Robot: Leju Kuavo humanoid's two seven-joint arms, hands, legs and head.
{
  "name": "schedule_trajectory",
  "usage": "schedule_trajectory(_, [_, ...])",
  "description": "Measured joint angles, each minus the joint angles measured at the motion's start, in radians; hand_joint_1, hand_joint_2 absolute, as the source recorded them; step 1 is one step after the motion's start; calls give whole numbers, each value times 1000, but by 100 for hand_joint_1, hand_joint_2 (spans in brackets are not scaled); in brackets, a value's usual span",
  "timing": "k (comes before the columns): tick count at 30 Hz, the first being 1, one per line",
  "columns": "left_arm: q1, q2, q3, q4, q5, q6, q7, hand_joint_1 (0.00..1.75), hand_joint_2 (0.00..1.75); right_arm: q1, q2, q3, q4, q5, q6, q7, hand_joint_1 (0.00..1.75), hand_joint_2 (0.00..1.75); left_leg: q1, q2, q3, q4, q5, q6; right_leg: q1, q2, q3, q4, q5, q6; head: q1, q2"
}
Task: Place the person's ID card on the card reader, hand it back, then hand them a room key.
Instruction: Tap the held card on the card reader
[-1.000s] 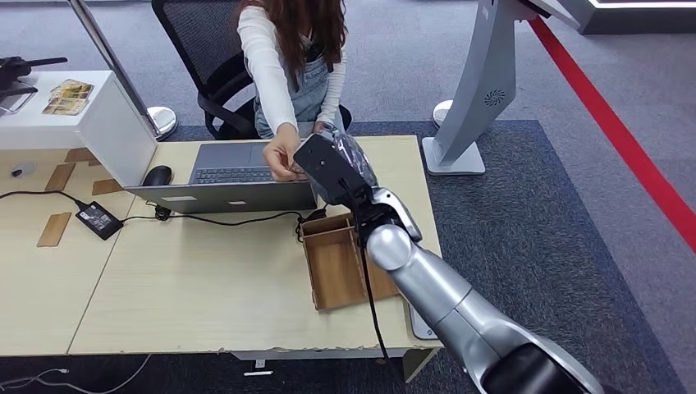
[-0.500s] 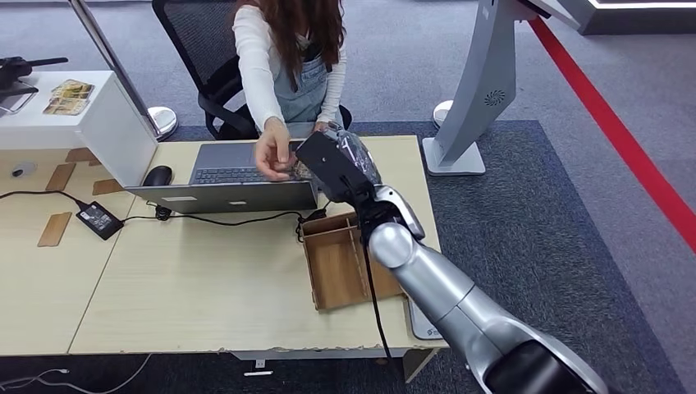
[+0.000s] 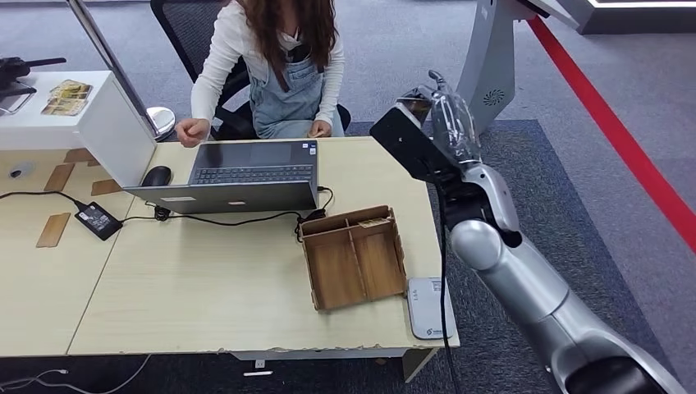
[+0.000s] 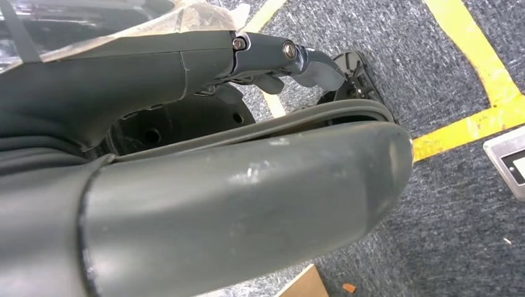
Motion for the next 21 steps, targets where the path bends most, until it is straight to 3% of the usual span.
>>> schedule_trajectory(13, [-3,-4,31,0,21,8,16,0,0,212,-243,-124,-254,83,119,116,175,175,1,0,-1,0,0,0,0,-1,1,0,0,0,0,0])
schedule_trajectory(21, [-6,-5,46,0,25,8,35,0,0,363,-293,-143,-282,79,199,134,175,175,3,0,-1,0,-1,0,0,0,1,0,0,0,0,0])
